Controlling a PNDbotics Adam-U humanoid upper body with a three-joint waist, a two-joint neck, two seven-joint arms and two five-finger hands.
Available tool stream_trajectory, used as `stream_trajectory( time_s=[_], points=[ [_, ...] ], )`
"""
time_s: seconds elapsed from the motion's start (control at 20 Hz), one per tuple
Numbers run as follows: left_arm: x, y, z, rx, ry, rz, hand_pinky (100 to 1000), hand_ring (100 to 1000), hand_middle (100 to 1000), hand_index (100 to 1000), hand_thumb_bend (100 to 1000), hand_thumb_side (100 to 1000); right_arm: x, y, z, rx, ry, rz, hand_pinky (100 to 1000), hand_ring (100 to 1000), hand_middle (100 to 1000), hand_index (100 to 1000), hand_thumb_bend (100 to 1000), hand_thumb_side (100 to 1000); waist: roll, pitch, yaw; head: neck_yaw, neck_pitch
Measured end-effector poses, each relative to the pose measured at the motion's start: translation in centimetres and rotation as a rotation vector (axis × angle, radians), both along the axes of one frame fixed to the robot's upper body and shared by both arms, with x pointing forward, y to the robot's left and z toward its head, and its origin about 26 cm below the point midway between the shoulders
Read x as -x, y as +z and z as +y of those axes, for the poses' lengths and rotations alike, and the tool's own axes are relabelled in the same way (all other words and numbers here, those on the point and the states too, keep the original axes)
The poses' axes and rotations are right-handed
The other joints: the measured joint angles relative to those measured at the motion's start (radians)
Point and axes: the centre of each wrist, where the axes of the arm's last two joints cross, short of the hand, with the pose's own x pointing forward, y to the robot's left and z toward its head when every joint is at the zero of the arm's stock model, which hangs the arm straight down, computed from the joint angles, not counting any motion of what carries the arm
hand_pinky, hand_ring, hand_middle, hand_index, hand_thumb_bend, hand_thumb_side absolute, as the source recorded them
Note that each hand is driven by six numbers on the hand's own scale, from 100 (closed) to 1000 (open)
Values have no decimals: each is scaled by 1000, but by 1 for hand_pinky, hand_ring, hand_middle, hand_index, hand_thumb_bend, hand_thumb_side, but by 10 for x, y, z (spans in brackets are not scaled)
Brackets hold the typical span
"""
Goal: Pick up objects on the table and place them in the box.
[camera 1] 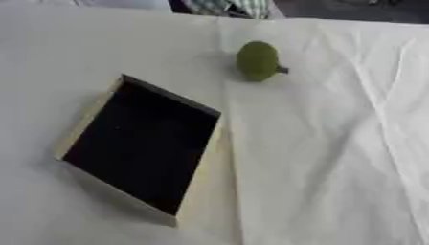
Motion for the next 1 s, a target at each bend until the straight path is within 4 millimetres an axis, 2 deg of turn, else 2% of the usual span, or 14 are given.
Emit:
stream_trajectory(
  time_s=[0.25,0.4,0.45,0.5,0.55,0.7,0.9,0.95,1.0],
  points=[
    [0,-1,0,-1,0,3,663,651,564,724,319,279,-32,-10,1,41,-21,75,902,1000,908,908,100,756,0,1,2,-8,3],
    [0,-1,0,-2,-1,3,663,651,564,724,319,279,-47,-20,8,75,-30,107,902,1000,908,908,100,756,-1,4,4,-10,3],
    [0,-1,0,-2,-2,4,663,651,564,724,319,279,-50,-23,8,84,-34,114,902,1000,908,908,100,756,-1,5,4,-11,3],
    [0,-1,0,-3,-2,4,662,650,563,723,311,286,-52,-26,8,92,-39,120,894,1000,921,930,100,838,-1,7,4,-12,3],
    [0,-1,0,-3,-3,5,662,650,563,723,309,288,-54,-30,8,103,-44,132,901,1000,930,944,100,881,-3,9,7,-14,3],
    [0,-1,0,-6,-7,8,662,650,563,723,309,287,-64,-37,18,164,-44,187,908,1000,940,955,100,910,-13,18,21,-23,-2],
    [0,-1,-1,-9,-13,11,662,650,563,723,309,287,-74,-43,30,233,-49,255,908,1000,940,955,100,910,-12,19,22,-27,-3],
    [0,-1,-1,-10,-14,12,662,650,564,723,307,288,-75,-45,30,244,-53,263,939,1000,960,975,100,950,-12,19,22,-28,-3],
    [-1,0,-1,-11,-16,12,662,650,564,723,306,289,-76,-46,31,254,-59,274,945,1000,960,976,100,930,-12,19,25,-32,-4]
  ],
)
